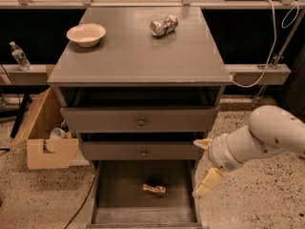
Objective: Pick orange can from bottom drawer and place on counter
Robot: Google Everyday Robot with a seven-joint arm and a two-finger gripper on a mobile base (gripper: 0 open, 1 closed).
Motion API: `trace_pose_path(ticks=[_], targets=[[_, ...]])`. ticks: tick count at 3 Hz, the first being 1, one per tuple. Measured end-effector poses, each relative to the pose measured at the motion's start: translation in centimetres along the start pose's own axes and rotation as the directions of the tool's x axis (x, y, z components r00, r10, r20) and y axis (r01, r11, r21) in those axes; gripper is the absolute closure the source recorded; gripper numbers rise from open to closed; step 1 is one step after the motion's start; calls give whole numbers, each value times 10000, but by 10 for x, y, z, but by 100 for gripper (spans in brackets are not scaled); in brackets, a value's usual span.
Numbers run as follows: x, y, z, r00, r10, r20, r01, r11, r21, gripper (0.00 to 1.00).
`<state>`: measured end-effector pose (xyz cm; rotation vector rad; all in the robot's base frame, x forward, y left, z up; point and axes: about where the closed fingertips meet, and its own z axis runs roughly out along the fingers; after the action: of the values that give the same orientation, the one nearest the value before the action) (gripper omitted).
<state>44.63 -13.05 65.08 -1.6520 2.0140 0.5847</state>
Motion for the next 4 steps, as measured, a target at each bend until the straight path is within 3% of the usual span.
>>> trace_pose_path(ticks=[1, 2, 3, 4], targets=[[34, -10, 69, 9948, 494, 887, -472, 9985, -261, 0], [34, -10, 69, 9948, 494, 887, -472, 9985, -261, 0], [60, -19, 94, 9933, 757, 878, -729, 9967, -353, 0], [107, -34, 146, 9914, 1115, 687, -1088, 9932, -407, 0]])
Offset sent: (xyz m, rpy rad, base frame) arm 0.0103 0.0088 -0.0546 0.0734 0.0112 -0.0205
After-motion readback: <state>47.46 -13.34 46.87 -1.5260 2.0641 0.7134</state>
